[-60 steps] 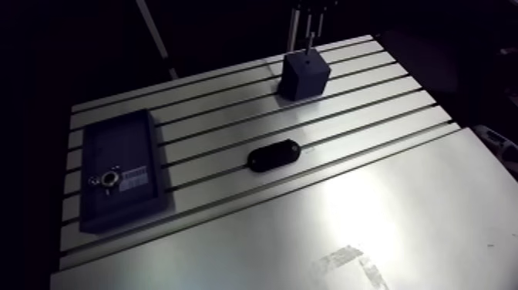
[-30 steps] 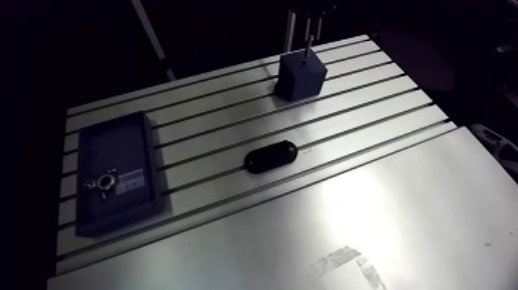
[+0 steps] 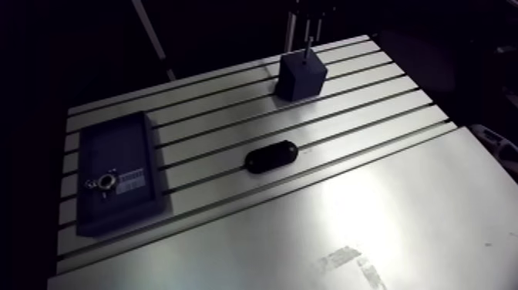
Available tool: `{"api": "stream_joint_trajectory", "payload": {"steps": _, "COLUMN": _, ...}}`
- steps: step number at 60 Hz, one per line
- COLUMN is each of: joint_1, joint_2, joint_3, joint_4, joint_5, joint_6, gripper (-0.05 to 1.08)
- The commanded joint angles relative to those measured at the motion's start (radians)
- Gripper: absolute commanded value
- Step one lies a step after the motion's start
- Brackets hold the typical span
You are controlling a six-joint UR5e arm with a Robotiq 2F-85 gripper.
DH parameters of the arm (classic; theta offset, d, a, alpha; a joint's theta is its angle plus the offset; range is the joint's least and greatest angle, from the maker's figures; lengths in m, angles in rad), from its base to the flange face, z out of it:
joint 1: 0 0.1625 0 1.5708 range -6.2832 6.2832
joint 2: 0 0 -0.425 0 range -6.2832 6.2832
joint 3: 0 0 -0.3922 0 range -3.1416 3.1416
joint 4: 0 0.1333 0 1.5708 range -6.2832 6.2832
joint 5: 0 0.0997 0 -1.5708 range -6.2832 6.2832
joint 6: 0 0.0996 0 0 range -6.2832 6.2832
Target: Pick up the M10 bolt and insert it into the hole until fully seated.
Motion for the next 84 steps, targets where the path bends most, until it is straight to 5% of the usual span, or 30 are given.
{"api": "stream_joint_trajectory", "payload": {"steps": 1, "joint_1": 0.001, "joint_2": 0.000, "joint_3": 0.004, "joint_4": 0.000, "joint_5": 0.000, "joint_6": 0.000, "gripper": 1.08}}
{"api": "stream_joint_trajectory", "payload": {"steps": 84, "joint_1": 0.001, "joint_2": 0.003, "joint_3": 0.020, "joint_4": -0.008, "joint_5": 0.000, "joint_6": -0.003, "gripper": 1.08}}
